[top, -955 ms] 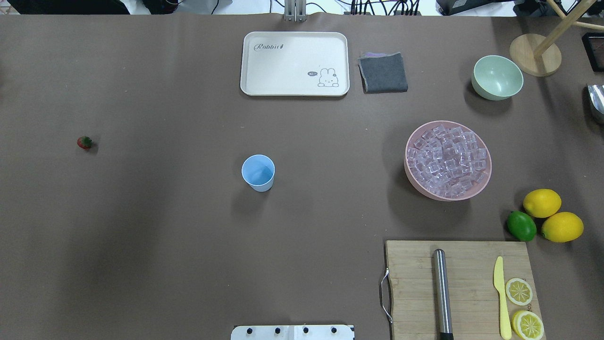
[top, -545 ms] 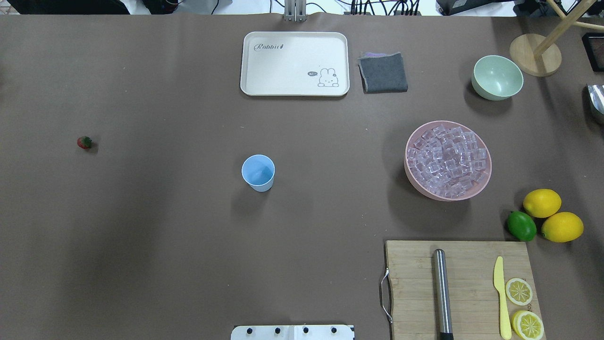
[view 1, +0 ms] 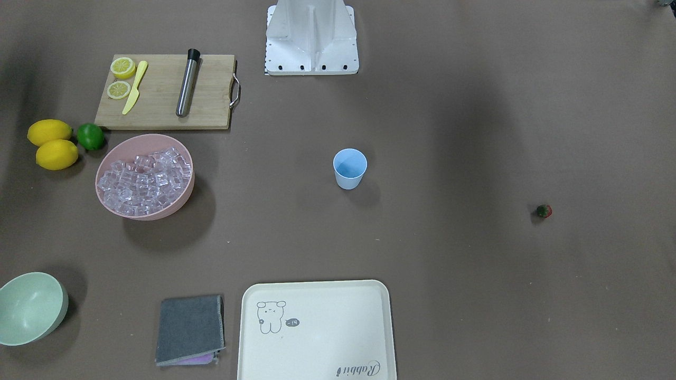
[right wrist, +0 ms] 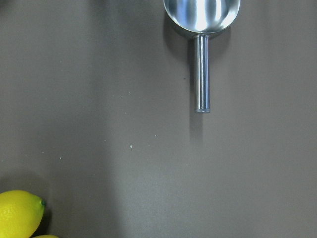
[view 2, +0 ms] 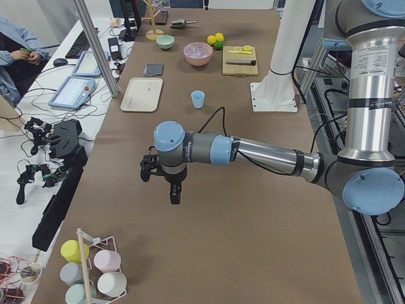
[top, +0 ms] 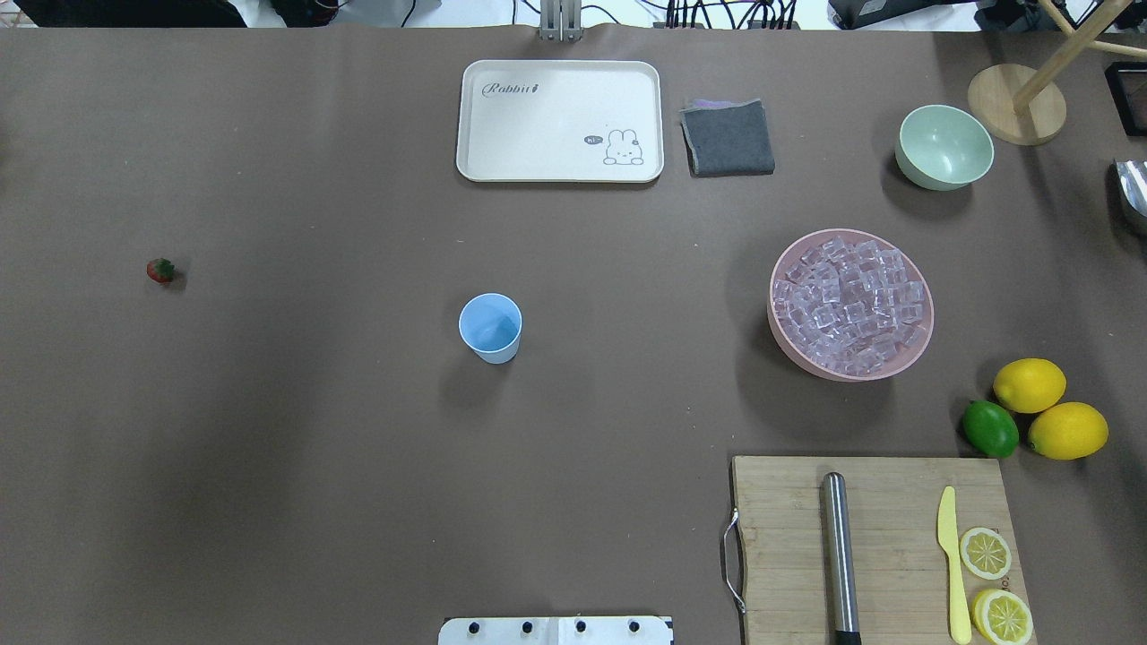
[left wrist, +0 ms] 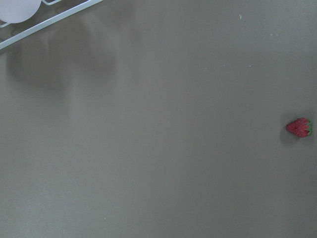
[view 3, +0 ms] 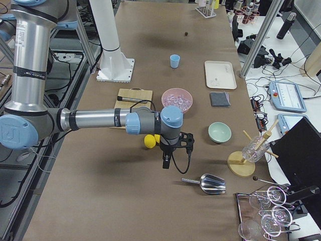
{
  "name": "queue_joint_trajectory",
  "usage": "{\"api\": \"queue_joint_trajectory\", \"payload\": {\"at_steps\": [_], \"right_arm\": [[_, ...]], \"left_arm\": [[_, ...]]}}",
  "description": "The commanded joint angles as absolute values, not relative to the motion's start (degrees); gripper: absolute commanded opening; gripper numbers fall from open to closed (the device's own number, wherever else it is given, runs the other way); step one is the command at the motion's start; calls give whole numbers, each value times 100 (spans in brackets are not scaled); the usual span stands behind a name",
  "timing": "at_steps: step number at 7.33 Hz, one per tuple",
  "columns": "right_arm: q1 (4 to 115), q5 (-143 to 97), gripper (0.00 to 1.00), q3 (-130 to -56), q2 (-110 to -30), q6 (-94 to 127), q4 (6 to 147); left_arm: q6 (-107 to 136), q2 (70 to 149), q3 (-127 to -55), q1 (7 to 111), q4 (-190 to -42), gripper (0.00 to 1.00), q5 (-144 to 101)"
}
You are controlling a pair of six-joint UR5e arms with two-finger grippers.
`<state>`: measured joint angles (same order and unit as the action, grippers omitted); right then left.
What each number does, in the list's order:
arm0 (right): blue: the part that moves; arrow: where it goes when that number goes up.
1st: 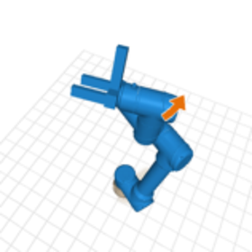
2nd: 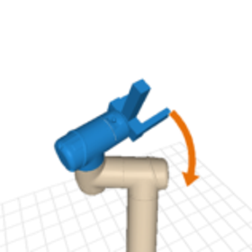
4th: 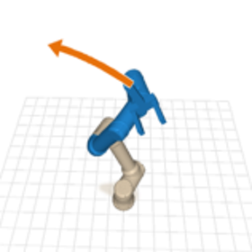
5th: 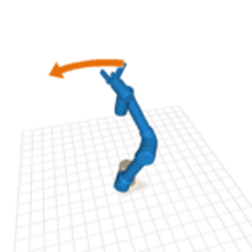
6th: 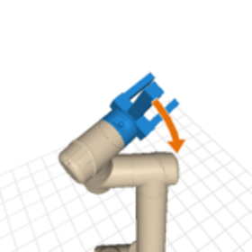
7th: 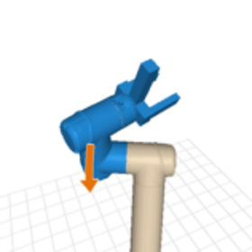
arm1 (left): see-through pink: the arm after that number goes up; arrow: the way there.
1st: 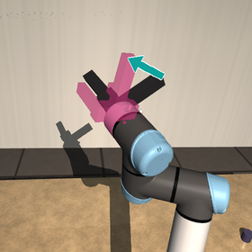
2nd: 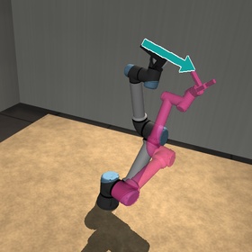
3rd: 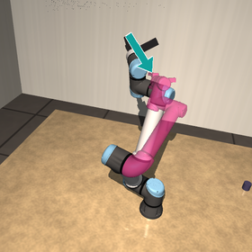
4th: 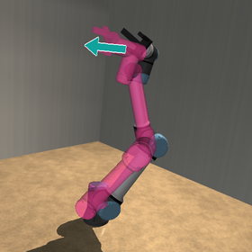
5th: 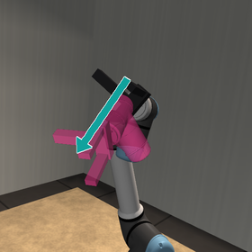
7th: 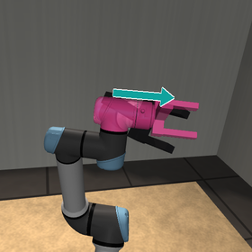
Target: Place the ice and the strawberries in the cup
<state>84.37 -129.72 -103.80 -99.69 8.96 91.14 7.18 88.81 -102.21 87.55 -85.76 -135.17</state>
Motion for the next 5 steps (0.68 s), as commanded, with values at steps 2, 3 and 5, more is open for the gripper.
{"api": "queue_joint_trajectory", "payload": {"at_steps": [2, 3, 5], "right_arm": [[8438, -12973, 100, -10389, -9967, 879, 9105], [8438, -12964, 100, -10519, -9932, 853, 9071], [8438, -12981, 100, -10626, -9879, 1202, 8641]], "left_arm": [[729, 8886, -10081, 8736, -8613, 98, -13509], [738, 8894, -10107, 8736, -8631, 98, -13517], [773, 9234, -9916, 8736, -9066, 98, -13535]]}}
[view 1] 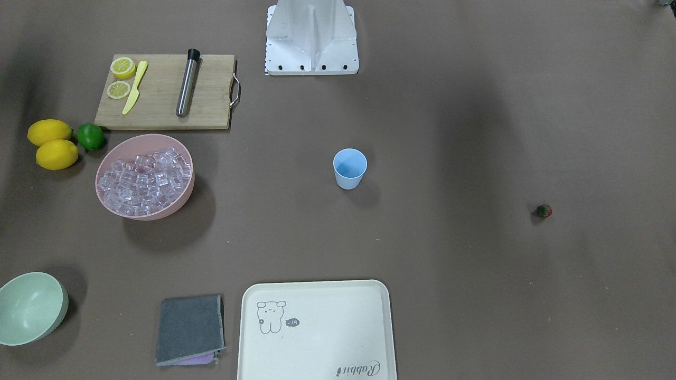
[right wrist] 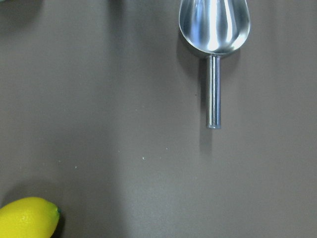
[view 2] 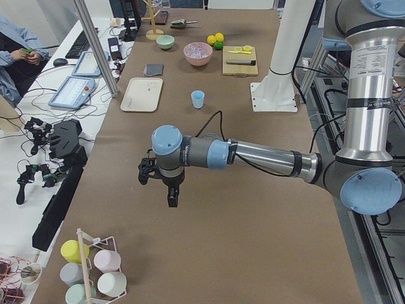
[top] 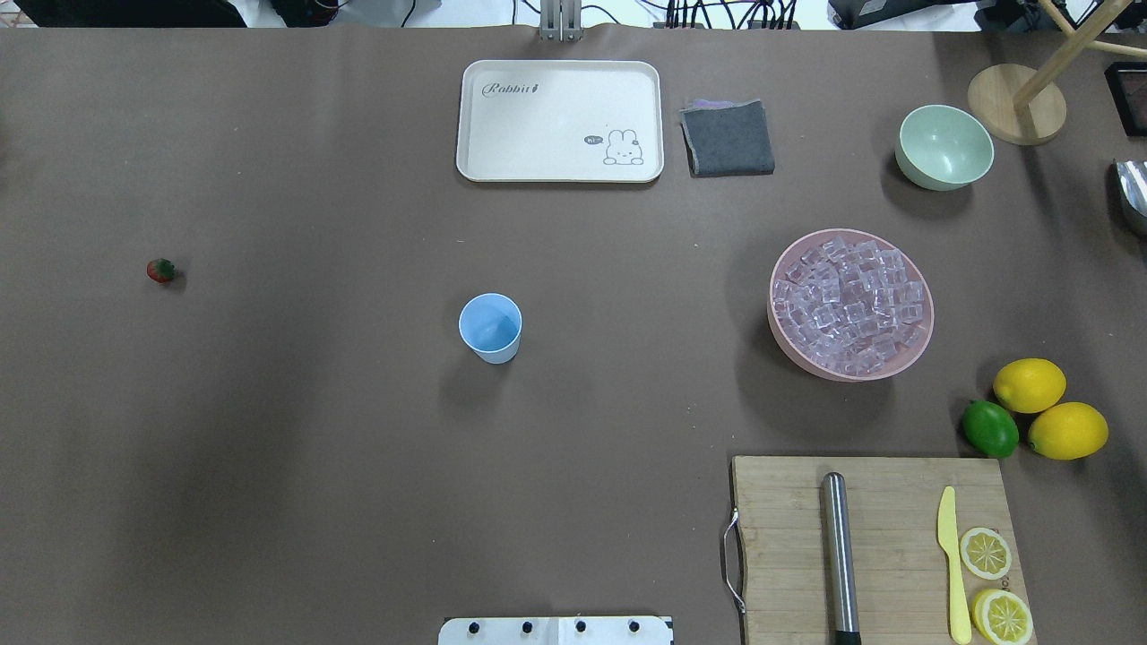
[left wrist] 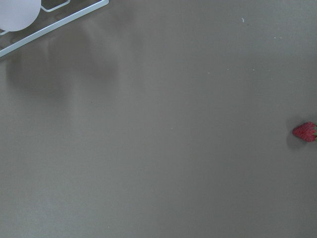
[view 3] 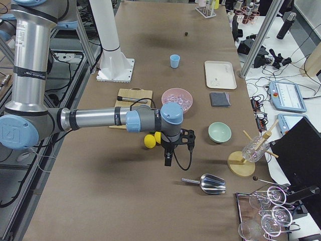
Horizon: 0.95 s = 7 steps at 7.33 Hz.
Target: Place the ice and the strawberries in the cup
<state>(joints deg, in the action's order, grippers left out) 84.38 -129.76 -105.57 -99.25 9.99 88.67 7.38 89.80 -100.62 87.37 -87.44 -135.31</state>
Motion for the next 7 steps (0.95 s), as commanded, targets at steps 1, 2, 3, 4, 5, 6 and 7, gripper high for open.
{"api": "queue_joint_trajectory", "payload": {"at_steps": [1, 2, 3, 4, 5, 6, 7], "right_arm": [[8438, -12955, 100, -10704, -9896, 1204, 8179], [8429, -13016, 100, -10731, -9888, 1404, 7800], [8202, -12999, 100, -10932, -9827, 2172, 7787], [7870, -12982, 100, -11134, -9757, 2797, 7787], [7405, -12903, 100, -11379, -9678, 3604, 7787], [6817, -12624, 100, -11608, -9546, 4552, 7787], [6046, -12047, 99, -11828, -9371, 5745, 7787]], "left_arm": [[773, 9307, -9810, 8736, -9096, 98, -13570], [765, 9342, -9843, 8728, -9131, 98, -13570], [765, 9343, -9835, 8710, -9149, 98, -13579], [765, 9334, -9844, 8666, -9158, 98, -13579], [739, 9334, -9835, 8631, -9167, 98, -13579], [738, 9334, -9852, 8596, -9176, 98, -13579], [730, 9317, -9826, 8552, -9254, 98, -13675]]}}
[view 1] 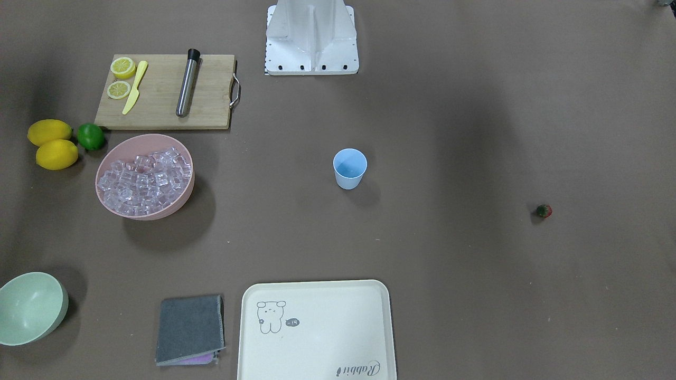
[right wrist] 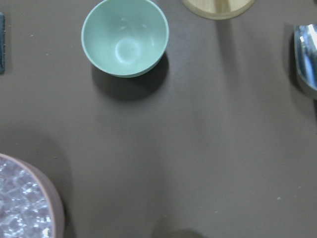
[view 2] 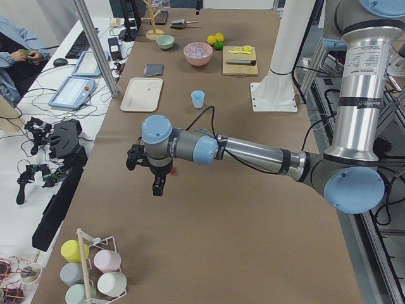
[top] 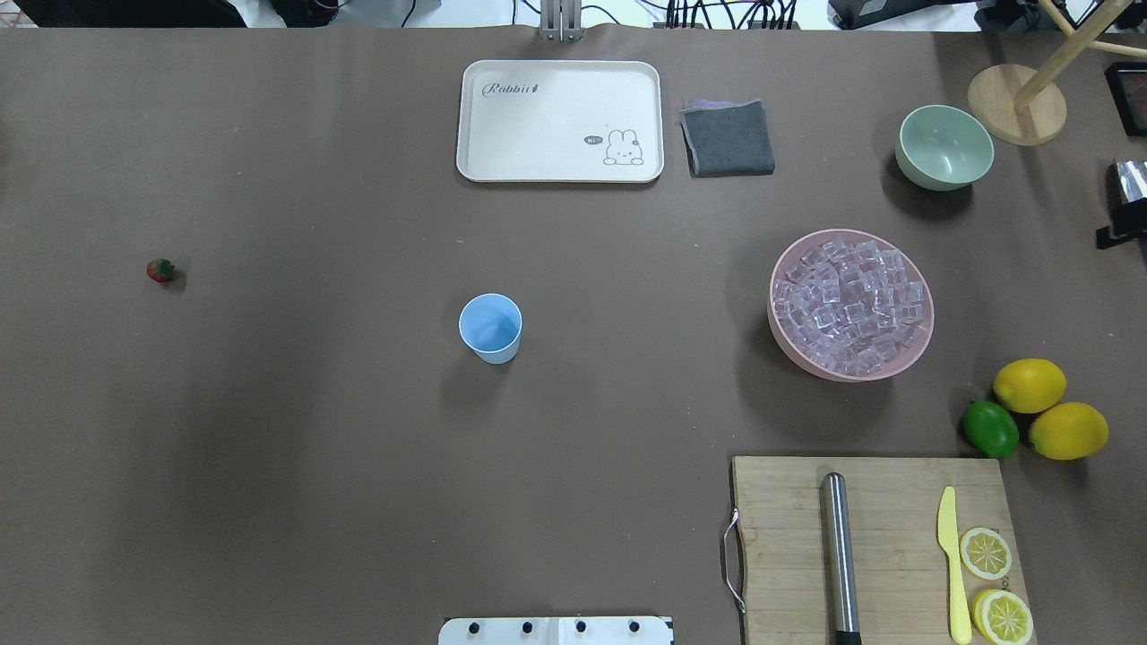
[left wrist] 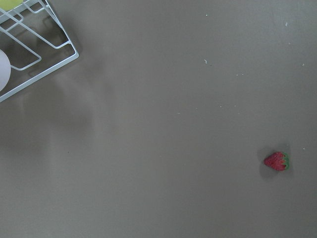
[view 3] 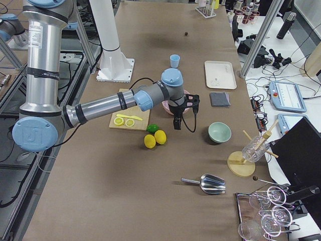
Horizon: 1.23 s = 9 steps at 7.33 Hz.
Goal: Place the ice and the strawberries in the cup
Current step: 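Move the right gripper over the pink bowl and lower into the ice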
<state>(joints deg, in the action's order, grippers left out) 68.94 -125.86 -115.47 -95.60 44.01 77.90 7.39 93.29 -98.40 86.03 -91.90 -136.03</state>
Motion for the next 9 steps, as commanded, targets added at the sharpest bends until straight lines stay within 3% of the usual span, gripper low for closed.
{"api": "queue_joint_trajectory", "payload": {"at_steps": [1, 4, 6, 9], "right_arm": [[5342, -11467, 99, -11856, -9082, 6688, 7822], [4168, -10539, 98, -11628, -8351, 7628, 8120], [3912, -10538, 90, -11610, -8350, 7655, 8112], [3622, -10407, 86, -11471, -8218, 7664, 8112]], "left_arm": [[747, 9282, -9791, 8543, -9446, 98, -13711], [729, 9272, -9747, 8543, -9475, 98, -13755], [729, 9255, -9747, 8543, -9475, 98, -13755], [729, 9246, -9747, 8543, -9510, 98, -13755]]}}
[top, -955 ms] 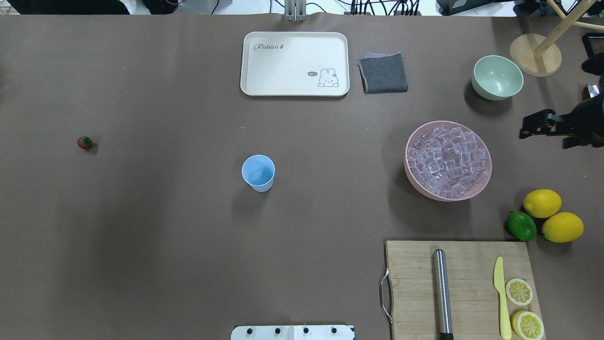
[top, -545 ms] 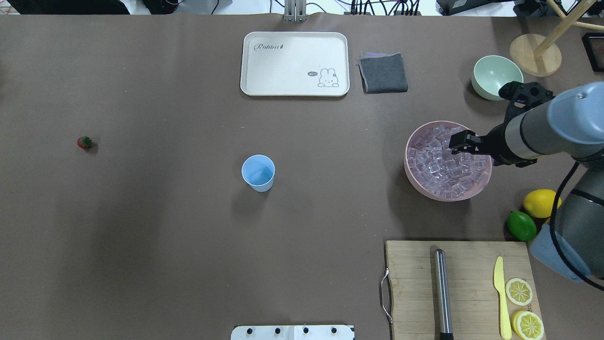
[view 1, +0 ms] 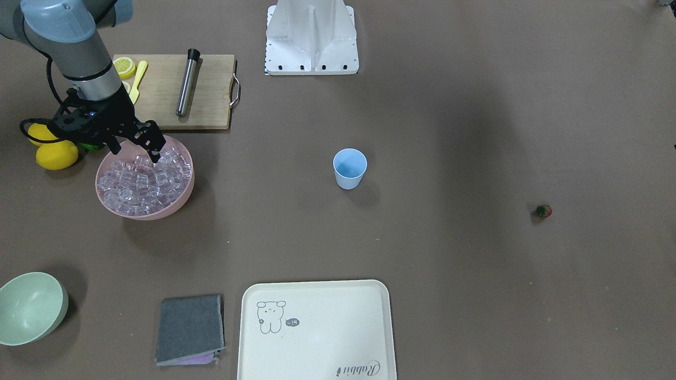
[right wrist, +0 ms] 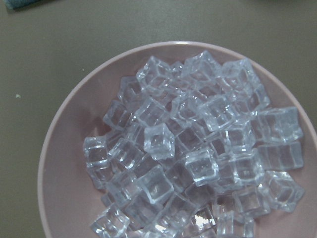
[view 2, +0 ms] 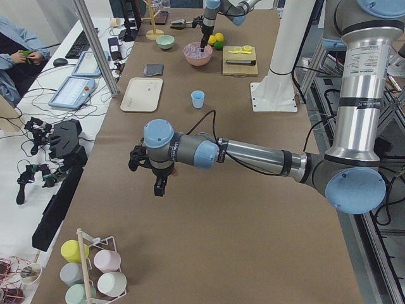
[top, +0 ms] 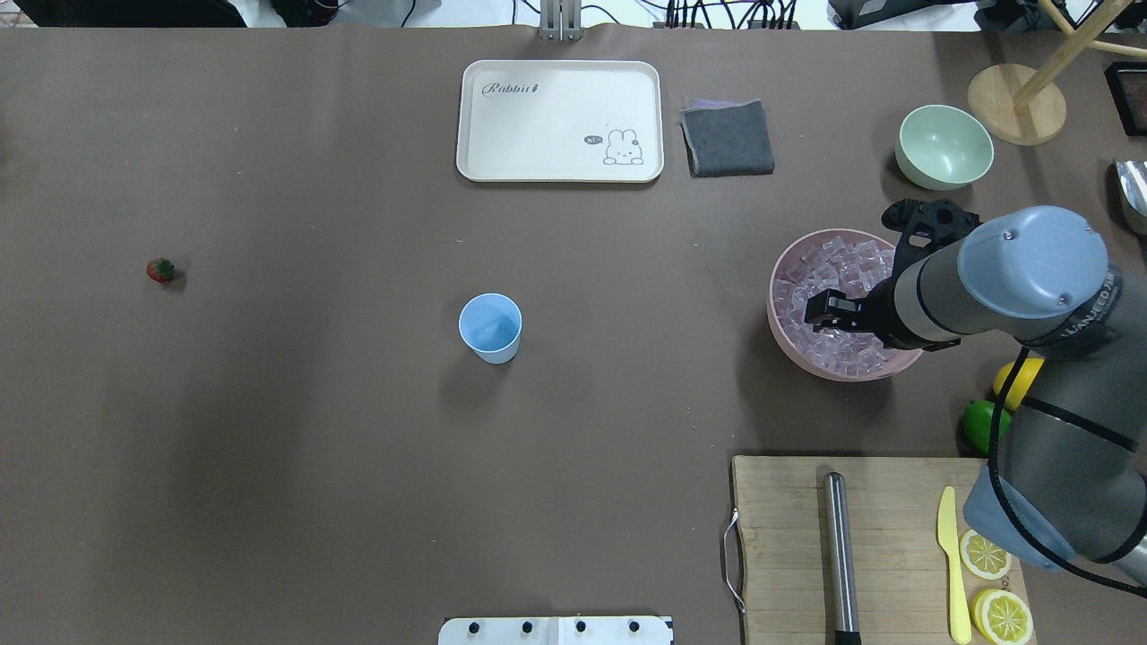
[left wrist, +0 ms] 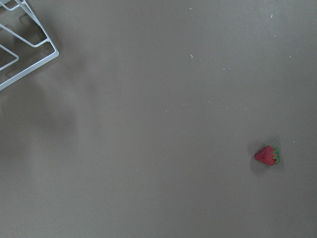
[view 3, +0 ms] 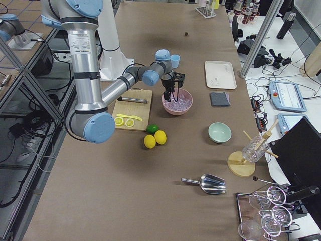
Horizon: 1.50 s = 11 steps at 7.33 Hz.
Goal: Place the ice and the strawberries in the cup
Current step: 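Move the right gripper over the pink bowl and lower into the ice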
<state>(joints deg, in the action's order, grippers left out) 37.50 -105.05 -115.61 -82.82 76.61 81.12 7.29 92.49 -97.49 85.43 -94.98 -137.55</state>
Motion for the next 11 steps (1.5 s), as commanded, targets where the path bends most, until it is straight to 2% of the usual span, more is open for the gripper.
{"api": "queue_joint_trajectory", "payload": {"at_steps": [1, 3, 6, 7, 8, 9, 11], "right_arm": [[3578, -10328, 85, -11374, -8174, 7664, 8112], [3525, -10327, 68, -11356, -8174, 7664, 8130], [3358, -10301, 67, -11338, -8165, 7664, 8208], [3349, -10292, 42, -11364, -8156, 7664, 8322], [3357, -10301, 5, -11390, -8165, 7655, 8332], [3401, -10309, 0, -11408, -8156, 7655, 8332], [3594, -10371, 0, -11548, -8113, 7638, 8367]], "left_arm": [[729, 9246, -9747, 8543, -9510, 98, -13755], [729, 9246, -9747, 8526, -9510, 98, -13755], [729, 9246, -9747, 8508, -9510, 98, -13755], [729, 9246, -9756, 8508, -9510, 98, -13755], [729, 9229, -9756, 8508, -9510, 98, -13755], [729, 9229, -9756, 8508, -9518, 98, -13755], [729, 9229, -9747, 8499, -9519, 98, -13755]]}}
